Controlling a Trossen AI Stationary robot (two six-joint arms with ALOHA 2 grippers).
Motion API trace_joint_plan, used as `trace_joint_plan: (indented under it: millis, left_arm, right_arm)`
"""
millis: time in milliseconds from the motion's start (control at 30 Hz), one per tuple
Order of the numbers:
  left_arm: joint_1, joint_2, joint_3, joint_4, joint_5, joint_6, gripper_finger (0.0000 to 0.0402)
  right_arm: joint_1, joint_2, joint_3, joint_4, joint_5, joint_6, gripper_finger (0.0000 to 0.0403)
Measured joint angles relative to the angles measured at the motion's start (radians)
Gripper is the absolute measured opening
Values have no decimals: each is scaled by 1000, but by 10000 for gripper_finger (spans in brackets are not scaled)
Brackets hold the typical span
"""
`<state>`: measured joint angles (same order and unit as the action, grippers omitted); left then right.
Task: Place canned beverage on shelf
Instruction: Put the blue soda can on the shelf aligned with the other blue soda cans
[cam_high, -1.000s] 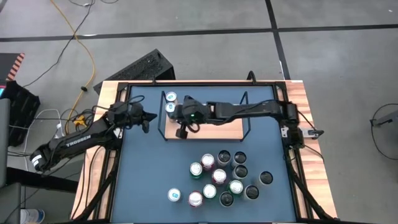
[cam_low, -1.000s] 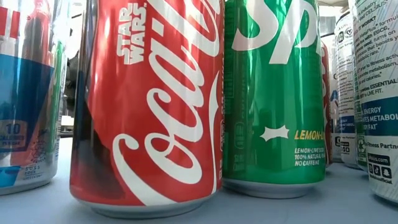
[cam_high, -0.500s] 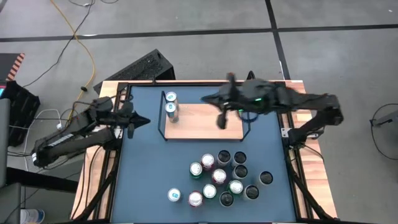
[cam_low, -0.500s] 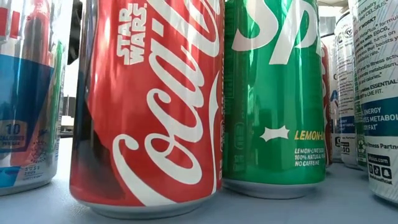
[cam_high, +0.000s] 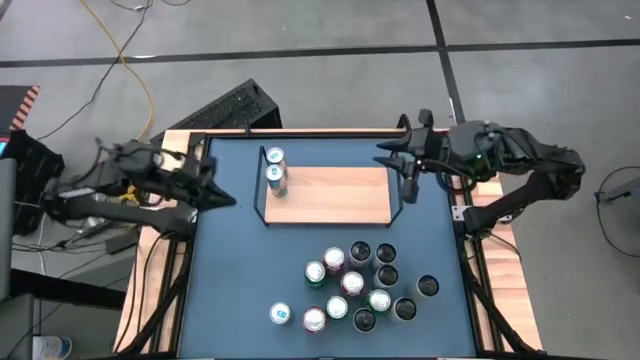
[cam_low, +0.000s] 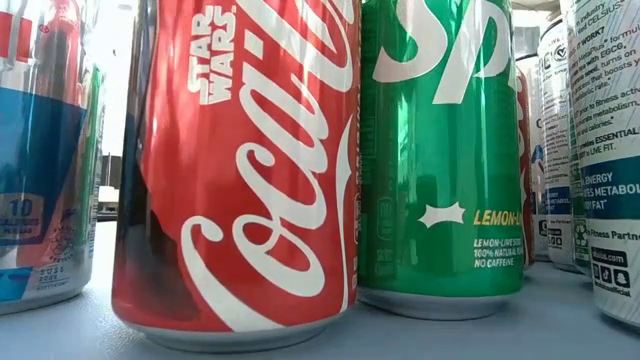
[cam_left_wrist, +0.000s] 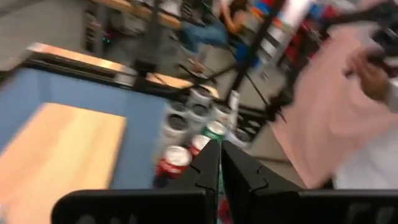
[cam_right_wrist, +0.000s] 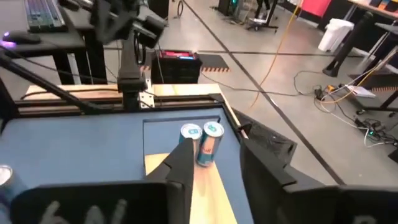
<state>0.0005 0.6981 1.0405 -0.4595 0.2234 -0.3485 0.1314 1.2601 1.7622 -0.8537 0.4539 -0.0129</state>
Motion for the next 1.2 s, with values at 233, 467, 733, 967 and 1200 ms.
trace_joint_plan:
  millis: [233, 467, 733, 967, 1200]
  left_arm:
    - [-214, 270, 145, 11, 40, -203, 58]
    - [-378, 468, 344, -26, 3, -216, 124]
    - [-495, 711, 597, -474, -100, -80, 164]
    - [-532, 874, 646, -494, -97, -56, 193]
    - [-574, 943, 644, -487, -152, -71, 247]
  right_arm:
    - [0, 3, 0, -60, -4, -69, 179]
    - [0, 3, 0, -72, -4, -102, 218]
    - [0, 2, 0, -122, -4, -154, 227]
    - [-1, 2, 0, -154, -7, -177, 227]
    - [-1, 2, 0, -191, -12, -207, 227]
